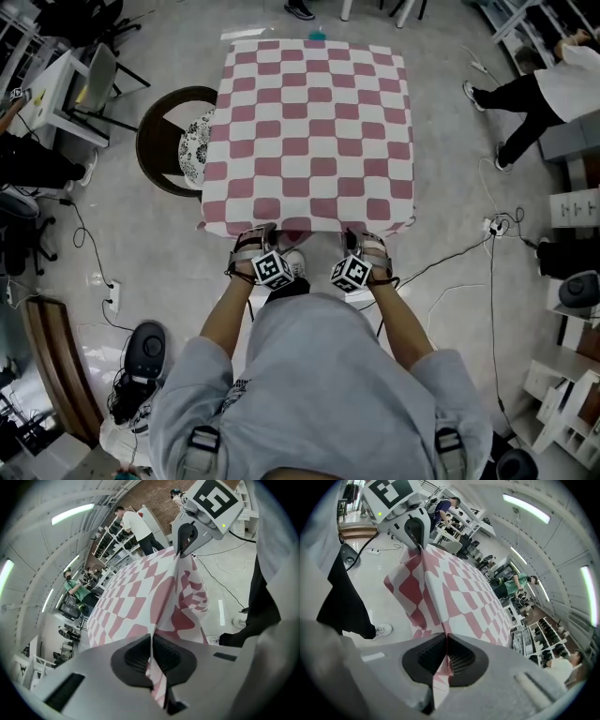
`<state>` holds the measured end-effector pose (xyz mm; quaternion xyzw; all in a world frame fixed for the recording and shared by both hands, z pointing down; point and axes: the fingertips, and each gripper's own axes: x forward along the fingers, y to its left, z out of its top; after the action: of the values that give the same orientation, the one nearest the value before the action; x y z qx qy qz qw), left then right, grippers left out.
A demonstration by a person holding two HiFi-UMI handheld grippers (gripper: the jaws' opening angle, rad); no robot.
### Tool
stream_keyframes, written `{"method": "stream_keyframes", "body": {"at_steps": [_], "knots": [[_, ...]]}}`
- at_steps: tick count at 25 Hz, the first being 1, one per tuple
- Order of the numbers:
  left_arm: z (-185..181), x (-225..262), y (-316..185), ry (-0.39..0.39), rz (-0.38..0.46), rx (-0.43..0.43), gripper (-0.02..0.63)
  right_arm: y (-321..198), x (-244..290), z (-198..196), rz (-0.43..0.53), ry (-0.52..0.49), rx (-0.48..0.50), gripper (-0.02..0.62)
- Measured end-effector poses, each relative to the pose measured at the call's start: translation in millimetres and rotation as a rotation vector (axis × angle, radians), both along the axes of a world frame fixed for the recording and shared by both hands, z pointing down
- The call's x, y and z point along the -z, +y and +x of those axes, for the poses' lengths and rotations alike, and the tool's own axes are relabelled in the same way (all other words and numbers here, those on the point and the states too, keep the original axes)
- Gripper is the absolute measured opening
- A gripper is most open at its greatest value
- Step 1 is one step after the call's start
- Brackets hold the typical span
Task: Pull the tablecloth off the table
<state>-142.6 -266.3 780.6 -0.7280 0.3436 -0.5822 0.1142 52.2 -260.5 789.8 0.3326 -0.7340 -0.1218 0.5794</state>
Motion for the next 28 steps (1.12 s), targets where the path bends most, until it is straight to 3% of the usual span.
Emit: {"method": "stream_keyframes", "body": {"at_steps": [10, 16, 22, 28], "knots": [[32, 30, 77, 0.023, 0.07, 0.024, 0.006, 72, 33, 30, 0.058, -0.081, 0.003, 0.008], [46, 65, 121, 0.071, 0.14, 0.106, 0.006, 118, 63, 44, 0.121, -0.172, -0.011, 0.008], [58, 107, 160, 0.152, 0.209, 0.17, 0.006, 157, 104, 55, 0.172, -0.276, -0.032, 0.008], [68, 156, 200, 0.298, 0.282, 0.279, 0.006, 202, 148, 64, 0.215, -0.425, -0.077, 0.008]]}}
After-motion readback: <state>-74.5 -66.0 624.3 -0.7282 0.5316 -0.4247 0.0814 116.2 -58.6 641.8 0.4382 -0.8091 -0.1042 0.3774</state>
